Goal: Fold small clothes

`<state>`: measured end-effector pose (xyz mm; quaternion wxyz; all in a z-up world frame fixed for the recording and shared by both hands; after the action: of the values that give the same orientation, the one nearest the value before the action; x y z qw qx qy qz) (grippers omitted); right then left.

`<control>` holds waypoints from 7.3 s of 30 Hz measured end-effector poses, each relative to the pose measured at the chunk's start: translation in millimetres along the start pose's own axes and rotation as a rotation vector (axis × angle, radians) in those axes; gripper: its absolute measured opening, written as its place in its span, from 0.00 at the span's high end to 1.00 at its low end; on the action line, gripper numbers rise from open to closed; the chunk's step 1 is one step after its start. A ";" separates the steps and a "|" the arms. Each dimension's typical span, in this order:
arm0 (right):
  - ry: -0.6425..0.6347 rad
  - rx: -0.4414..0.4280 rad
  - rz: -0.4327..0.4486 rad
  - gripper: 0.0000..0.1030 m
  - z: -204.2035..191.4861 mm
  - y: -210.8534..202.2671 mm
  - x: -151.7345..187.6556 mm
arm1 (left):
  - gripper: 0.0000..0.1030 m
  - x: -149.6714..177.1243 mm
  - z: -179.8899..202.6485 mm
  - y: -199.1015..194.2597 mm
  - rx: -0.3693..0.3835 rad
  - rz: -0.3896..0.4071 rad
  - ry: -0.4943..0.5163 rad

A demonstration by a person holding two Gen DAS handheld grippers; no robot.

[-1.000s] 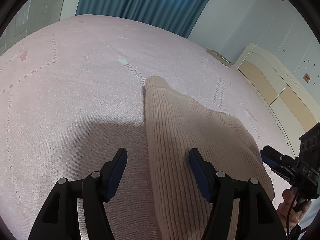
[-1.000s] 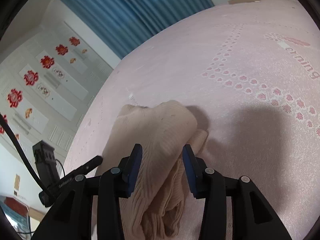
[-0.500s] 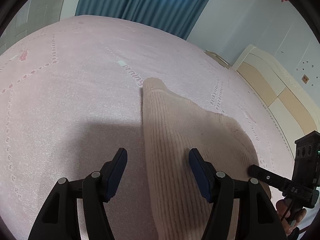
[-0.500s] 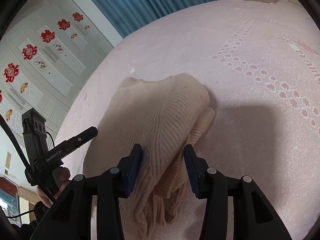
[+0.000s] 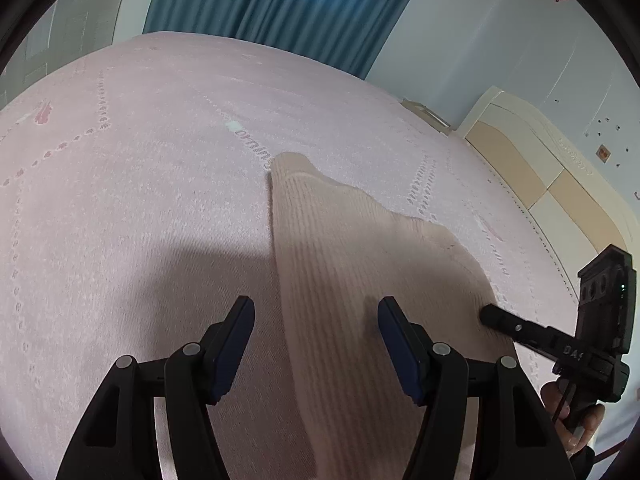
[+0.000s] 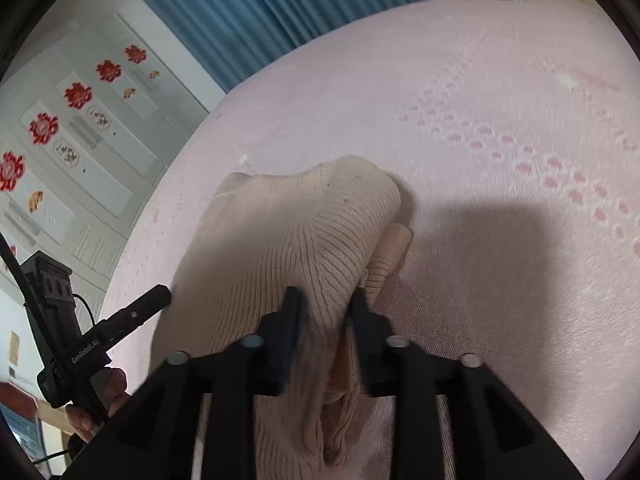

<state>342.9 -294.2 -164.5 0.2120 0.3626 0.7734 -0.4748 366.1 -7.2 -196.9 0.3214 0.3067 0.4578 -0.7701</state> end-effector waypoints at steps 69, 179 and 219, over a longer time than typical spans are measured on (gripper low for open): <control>0.002 0.083 0.012 0.87 -7.0 -10.0 15.5 | 0.43 51.9 1.8 -85.2 -0.100 0.026 0.127; -0.289 0.316 0.289 0.01 -137.5 -357.7 69.3 | 0.06 32.4 137.7 -332.3 -0.208 0.187 0.225; -0.281 0.331 0.293 0.01 -139.6 -362.8 65.9 | 0.06 29.0 138.2 -343.2 -0.177 0.205 0.222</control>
<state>26.0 -250.3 65.9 0.3215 0.4312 0.5874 -0.6047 57.7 -9.6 9.5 0.3714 0.4052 0.5229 -0.6515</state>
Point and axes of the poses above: each gripper's, at about its wrist camera, not at the fingertips, and y roughly the way its jaws point, z to its right, x to its underside, the point moved 2 cm from there along y, roughly the way its jaws point, and after that the axes turned 15 degrees about z, right-handed, at the moved point
